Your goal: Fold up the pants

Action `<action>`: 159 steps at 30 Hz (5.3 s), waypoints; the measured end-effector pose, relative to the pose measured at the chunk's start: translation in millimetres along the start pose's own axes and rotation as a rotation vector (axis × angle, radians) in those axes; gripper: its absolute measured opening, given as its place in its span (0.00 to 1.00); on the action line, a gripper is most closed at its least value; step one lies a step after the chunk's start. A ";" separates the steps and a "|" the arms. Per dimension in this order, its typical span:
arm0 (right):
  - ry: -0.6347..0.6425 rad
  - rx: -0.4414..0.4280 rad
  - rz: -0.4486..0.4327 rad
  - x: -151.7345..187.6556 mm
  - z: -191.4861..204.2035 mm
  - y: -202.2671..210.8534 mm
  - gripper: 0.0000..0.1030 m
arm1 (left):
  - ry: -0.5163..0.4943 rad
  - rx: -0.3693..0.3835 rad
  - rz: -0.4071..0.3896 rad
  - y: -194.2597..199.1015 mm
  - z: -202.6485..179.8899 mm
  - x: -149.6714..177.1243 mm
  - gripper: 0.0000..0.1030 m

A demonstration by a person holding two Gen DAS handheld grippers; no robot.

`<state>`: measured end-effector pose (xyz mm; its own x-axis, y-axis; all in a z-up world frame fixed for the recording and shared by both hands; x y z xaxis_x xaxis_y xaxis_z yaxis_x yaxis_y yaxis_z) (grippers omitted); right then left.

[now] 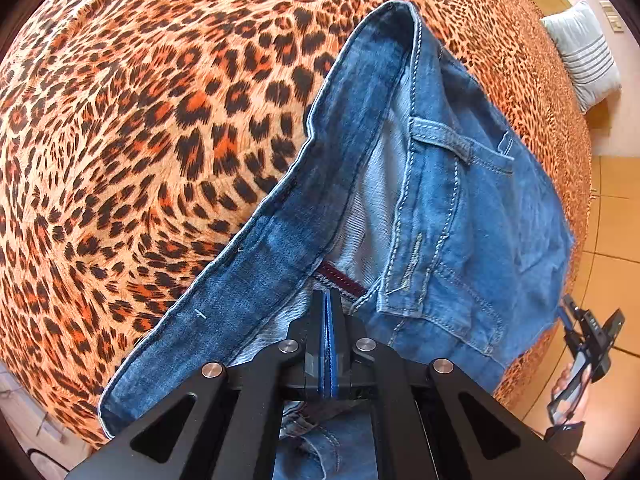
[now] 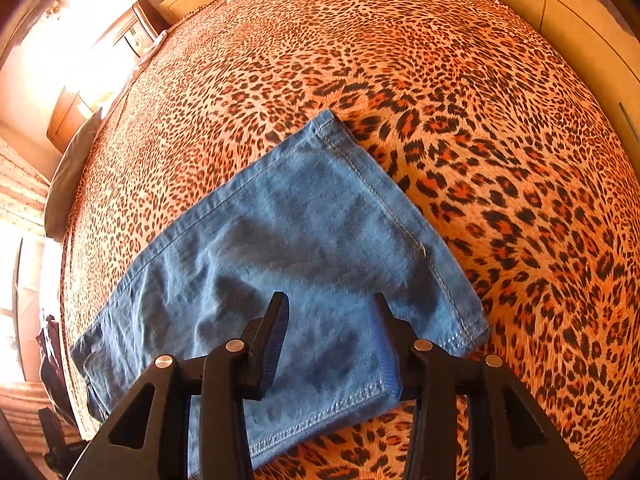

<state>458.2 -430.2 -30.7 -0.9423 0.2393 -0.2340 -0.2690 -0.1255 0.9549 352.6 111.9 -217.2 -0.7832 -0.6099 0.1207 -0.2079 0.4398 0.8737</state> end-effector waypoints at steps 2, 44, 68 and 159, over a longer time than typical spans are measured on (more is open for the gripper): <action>-0.013 -0.026 0.037 15.4 -3.9 1.2 0.42 | -0.028 0.096 0.028 1.1 -10.3 -3.2 0.04; 0.045 0.158 -0.008 -37.1 -43.0 -24.4 0.06 | -0.143 -0.004 0.041 -35.7 -38.1 0.0 0.10; -0.182 0.004 -0.038 127.2 -104.8 79.9 0.35 | -0.323 0.054 0.266 15.1 11.4 17.6 0.74; -0.643 0.103 -0.001 399.3 -167.2 165.8 0.35 | -0.474 -0.089 0.228 62.7 45.9 76.0 0.47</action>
<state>4.0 -516.5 3.7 -0.6264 0.7718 -0.1091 -0.2189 -0.0398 0.9749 253.1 123.4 -174.9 -0.9858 -0.1312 0.1044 0.0334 0.4562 0.8893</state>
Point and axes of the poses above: each gripper's, at about its wrist camera, not at the fingertips, and y roughly against the way its jaws point, z to its left, x to its underside, the point moved 1 cm from there along -y, roughly the way its jaws point, and after that the axes turned 4 degrees about x, right-handed, at the moved point
